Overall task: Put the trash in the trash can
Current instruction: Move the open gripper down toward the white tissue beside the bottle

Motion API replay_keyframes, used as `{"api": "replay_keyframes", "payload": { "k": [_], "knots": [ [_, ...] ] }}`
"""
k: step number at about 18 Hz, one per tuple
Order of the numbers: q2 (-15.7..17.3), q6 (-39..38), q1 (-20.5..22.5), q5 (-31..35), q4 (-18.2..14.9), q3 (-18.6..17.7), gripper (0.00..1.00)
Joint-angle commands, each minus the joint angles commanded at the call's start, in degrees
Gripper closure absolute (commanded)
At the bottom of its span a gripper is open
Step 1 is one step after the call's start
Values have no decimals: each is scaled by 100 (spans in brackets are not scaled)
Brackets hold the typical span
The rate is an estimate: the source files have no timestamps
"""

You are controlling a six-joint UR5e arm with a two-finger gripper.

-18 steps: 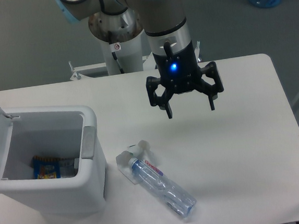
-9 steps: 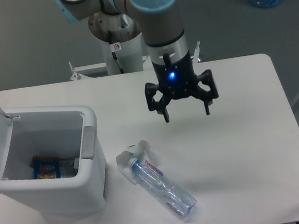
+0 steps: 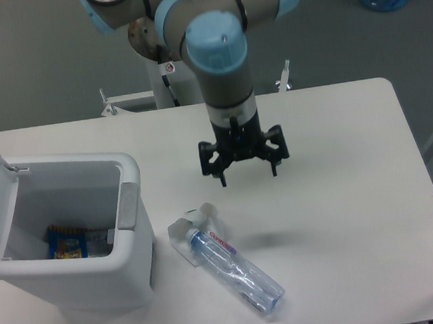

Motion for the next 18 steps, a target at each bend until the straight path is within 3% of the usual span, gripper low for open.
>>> {"api": "replay_keyframes", "payload": {
  "k": [6, 13, 18],
  "knots": [
    [-177, -10, -158, 9, 26, -132, 0],
    [-282, 631, -544, 26, 26, -308, 0],
    [-519, 544, -686, 53, 44, -343, 0]
  ]
}}
